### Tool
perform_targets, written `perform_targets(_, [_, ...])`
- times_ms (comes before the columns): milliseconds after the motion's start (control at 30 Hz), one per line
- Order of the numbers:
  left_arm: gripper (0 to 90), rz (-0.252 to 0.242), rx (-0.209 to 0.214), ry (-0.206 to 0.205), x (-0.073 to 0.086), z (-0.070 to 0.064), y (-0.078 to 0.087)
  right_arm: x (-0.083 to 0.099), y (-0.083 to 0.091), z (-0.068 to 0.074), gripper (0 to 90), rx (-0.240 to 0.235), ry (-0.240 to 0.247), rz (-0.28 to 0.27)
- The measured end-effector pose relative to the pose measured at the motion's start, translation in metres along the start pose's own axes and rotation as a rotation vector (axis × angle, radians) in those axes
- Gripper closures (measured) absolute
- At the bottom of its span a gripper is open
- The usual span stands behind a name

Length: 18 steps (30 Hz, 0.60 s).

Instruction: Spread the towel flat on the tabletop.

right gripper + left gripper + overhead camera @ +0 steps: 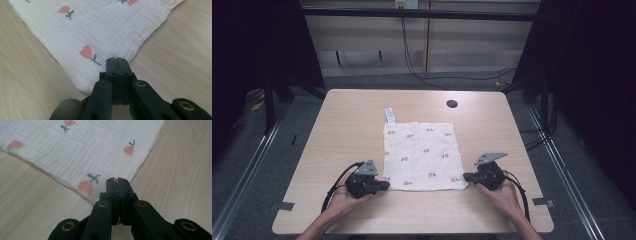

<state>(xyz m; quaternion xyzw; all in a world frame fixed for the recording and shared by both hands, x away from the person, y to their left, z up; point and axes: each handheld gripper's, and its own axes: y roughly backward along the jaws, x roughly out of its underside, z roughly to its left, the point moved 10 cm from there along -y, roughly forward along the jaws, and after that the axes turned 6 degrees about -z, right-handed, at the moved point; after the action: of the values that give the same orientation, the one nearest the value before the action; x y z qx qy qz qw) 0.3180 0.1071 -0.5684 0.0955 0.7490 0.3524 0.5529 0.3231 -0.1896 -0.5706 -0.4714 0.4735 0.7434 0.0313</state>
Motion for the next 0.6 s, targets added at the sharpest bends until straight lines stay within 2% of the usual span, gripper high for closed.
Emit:
perform_targets(100, [88.4,0.014,-0.003,0.01,0.002,-0.002,0.003,0.003,0.003,0.008,90.0,-0.015,0.021,0.016])
perform_targets(133, [88.3,0.019,-0.001,0.003,0.003,-0.003,0.004,0.003,0.003,0.01,90.0,-0.02,0.021,0.02])
perform_targets(200, [88.2,0.024,0.014,0.007,0.005,-0.008,0.006,0.005,0.005,0.015,90.0,-0.027,0.032,0.027])
perform_targets(267, [88.1,0.034,0.028,-0.007,0.008,-0.013,0.009,0.008,0.008,0.019,90.0,-0.035,0.036,0.028])
perform_targets(333, [88.1,0.031,0.041,0.009,0.009,-0.017,0.01,0.012,0.011,0.023,90.0,-0.05,0.03,0.031])
perform_targets(400, [88.1,0.04,0.05,0.0,0.01,-0.02,0.01,0.014,0.013,0.025,90.0,-0.051,0.023,0.03])
perform_targets(467, [88.1,0.042,0.071,0.009,0.011,-0.026,0.011,0.016,0.016,0.027,90.0,-0.055,0.022,0.032])
perform_targets(500, [88.0,0.03,0.064,0.006,0.011,-0.028,0.01,0.017,0.016,0.028,90.0,-0.06,0.02,0.03])
perform_targets(533, [88.0,0.042,0.068,0.004,0.012,-0.031,0.011,0.018,0.018,0.03,90.0,-0.064,0.021,0.031])
perform_targets(600, [88.1,0.034,0.062,0.016,0.014,-0.035,0.012,0.021,0.021,0.032,89.9,-0.071,0.021,0.034])
